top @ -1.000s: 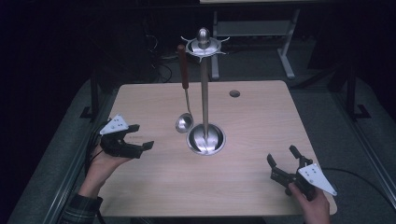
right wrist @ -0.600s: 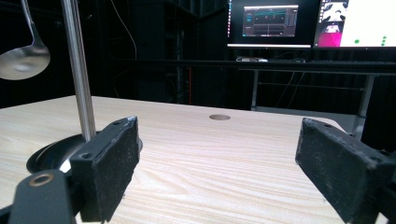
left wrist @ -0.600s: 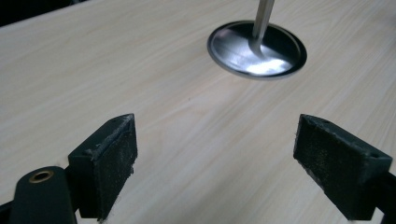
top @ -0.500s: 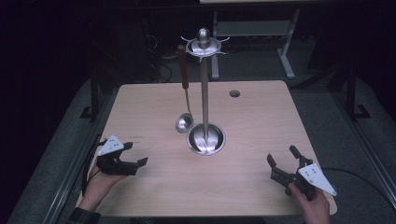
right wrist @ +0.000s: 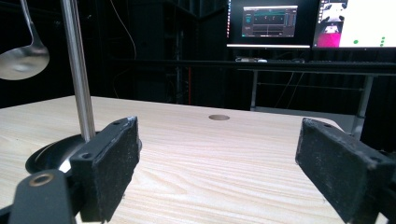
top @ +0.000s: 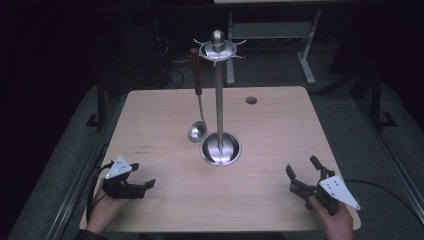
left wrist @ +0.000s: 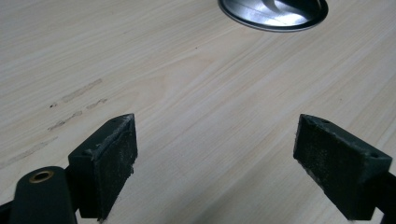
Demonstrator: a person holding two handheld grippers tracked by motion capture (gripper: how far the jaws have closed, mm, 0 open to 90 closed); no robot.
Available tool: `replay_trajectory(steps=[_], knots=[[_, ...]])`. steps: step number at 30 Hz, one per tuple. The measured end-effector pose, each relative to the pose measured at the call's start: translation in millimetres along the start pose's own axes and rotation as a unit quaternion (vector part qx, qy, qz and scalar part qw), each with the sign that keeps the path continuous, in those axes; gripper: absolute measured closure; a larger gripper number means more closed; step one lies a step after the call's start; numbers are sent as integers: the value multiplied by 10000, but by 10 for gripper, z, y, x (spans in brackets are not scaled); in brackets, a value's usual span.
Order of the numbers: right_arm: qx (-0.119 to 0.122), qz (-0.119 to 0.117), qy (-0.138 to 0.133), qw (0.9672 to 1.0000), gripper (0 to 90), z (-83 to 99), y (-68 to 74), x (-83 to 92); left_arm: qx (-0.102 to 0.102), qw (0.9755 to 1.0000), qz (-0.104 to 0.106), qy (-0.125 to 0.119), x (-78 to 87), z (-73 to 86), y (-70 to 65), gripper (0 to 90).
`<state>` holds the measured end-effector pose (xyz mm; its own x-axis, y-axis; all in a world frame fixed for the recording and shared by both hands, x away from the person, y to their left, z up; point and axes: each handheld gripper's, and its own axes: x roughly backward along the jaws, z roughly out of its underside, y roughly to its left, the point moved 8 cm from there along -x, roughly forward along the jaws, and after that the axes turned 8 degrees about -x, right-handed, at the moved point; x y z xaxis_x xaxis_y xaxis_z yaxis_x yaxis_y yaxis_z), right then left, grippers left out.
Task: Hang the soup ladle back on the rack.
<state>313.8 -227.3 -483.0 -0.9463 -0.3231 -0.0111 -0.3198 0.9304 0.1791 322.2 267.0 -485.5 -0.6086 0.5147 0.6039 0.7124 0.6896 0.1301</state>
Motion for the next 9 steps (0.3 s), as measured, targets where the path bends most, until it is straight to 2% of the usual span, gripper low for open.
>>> replay_trajectory(steps=[9], knots=[[5,3,-1,10000,130,0,1,0,-55,9999,7,103,-26,19,-11,132]])
